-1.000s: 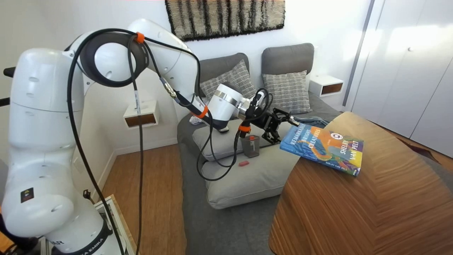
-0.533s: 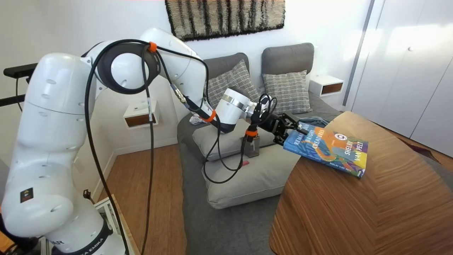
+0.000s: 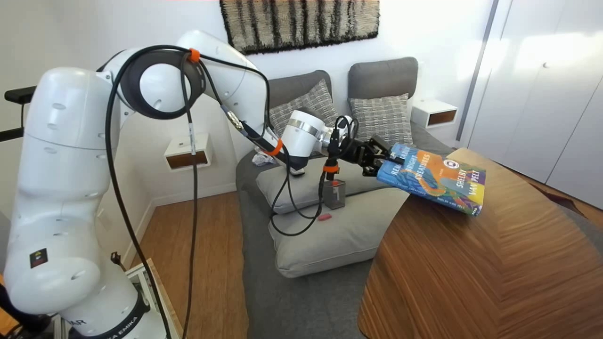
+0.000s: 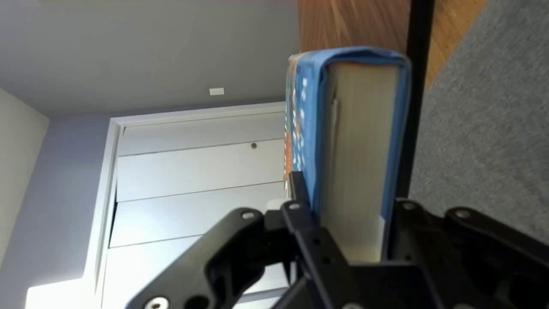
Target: Pick up the book and put it on the bed
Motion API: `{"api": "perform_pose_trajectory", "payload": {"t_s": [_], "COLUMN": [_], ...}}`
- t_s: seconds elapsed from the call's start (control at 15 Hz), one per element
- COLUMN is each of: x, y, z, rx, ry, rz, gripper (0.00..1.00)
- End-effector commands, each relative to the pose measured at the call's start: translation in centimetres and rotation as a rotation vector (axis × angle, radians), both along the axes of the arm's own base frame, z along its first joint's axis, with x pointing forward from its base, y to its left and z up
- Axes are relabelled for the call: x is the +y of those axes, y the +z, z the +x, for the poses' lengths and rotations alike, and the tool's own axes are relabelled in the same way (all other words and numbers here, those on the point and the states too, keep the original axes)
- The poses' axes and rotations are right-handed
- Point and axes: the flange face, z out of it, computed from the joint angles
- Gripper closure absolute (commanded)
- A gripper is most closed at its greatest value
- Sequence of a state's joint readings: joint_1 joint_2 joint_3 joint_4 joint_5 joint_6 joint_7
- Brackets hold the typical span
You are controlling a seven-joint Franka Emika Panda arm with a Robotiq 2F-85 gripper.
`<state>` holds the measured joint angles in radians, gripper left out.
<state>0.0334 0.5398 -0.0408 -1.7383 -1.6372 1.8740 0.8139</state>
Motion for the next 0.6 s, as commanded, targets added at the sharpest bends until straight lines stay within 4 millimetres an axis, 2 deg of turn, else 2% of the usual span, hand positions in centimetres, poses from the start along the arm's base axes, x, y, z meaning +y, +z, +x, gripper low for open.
{"api": "perform_pose_trajectory", "payload": {"t_s": [0.0, 0.13, 0.33, 0.53], "x": [3.6, 6.1, 9.6, 11.7], "y": [4.4, 5.8, 7.8, 10.0], "z": [-3.2, -5.1, -8.5, -11.4], "rx": [-0.081, -0.099, -0.078, -0.055], "ry": [0.14, 0.232, 0.362, 0.477], "rz": [-0.052, -0.03, 0.106, 0.276], "gripper": [0.89, 0.89, 0.89, 0.89]}}
